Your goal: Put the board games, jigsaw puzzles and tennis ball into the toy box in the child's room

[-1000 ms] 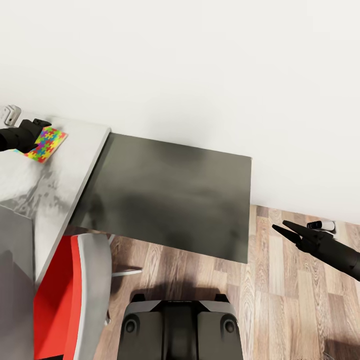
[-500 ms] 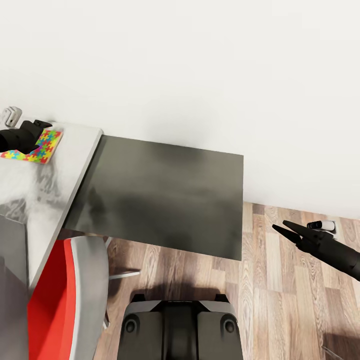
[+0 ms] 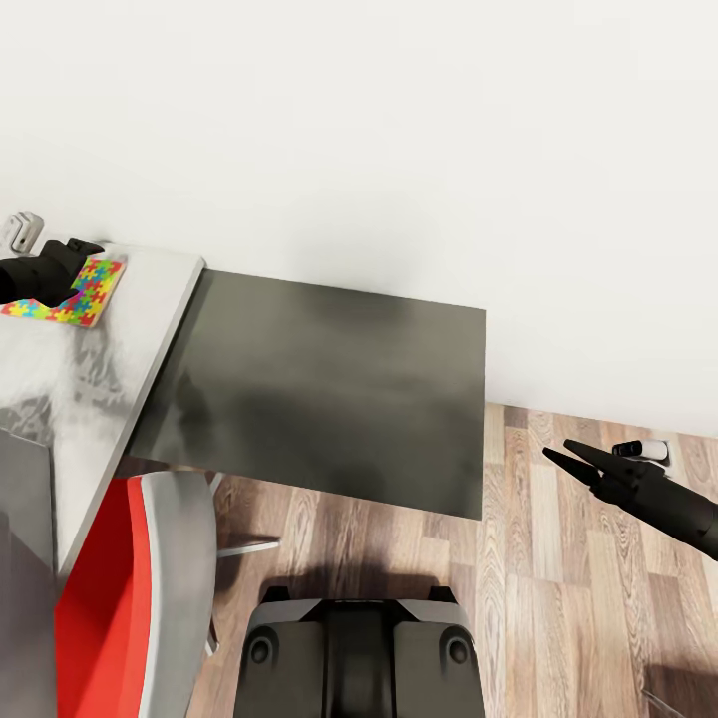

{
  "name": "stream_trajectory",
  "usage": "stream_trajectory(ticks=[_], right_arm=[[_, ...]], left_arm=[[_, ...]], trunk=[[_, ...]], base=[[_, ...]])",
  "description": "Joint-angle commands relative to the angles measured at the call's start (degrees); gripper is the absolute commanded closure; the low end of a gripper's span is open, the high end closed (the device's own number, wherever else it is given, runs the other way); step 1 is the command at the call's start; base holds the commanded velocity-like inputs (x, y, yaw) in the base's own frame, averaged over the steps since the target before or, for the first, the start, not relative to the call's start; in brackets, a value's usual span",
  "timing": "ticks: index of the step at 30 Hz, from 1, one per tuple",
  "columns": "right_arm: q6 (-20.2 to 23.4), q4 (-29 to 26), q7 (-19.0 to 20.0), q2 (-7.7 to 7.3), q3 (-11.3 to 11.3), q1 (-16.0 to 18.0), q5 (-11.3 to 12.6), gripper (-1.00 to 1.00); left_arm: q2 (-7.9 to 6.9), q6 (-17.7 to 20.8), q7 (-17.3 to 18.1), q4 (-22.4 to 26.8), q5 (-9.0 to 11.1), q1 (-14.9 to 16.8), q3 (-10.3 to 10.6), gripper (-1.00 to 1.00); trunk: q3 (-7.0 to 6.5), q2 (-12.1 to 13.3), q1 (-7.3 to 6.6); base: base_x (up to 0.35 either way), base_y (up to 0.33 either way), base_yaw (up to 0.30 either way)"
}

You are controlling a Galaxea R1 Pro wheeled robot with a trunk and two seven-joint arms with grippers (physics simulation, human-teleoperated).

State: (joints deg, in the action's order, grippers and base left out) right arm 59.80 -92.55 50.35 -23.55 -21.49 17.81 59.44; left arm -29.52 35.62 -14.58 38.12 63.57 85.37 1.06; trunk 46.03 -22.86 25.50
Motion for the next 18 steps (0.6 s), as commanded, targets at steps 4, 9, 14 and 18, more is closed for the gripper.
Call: stream_trajectory(ticks=[4,9,14,18], right_arm=[[0.2,0.0,0.28,-0.01,-0.02,0.04,-0.2,-1.0],[0.2,0.0,0.28,0.02,0.01,0.04,-0.2,-1.0],[0.2,0.0,0.28,0.0,0.03,0.04,-0.2,-1.0],[0.2,0.0,0.28,0.0,0.04,0.04,-0.2,-1.0]], left_arm=[[-0.01,0.12,-0.58,-0.56,1.33,-0.1,0.12,-1.0],[-0.01,0.18,-0.61,-0.03,1.35,-0.44,0.1,-1.0],[-0.01,0.1,-0.56,0.74,1.31,-1.15,0.07,-1.0],[-0.01,0.09,-0.55,0.95,1.33,-1.32,0.04,-1.0]], trunk=[[0.07,-0.06,0.29],[0.07,-0.06,0.29],[0.07,-0.06,0.29],[0.07,-0.06,0.29]], base=[[-0.015,0.0,-0.001],[-0.075,-0.025,-0.001],[-0.114,-0.079,0.0],[-0.059,-0.046,0.0]])
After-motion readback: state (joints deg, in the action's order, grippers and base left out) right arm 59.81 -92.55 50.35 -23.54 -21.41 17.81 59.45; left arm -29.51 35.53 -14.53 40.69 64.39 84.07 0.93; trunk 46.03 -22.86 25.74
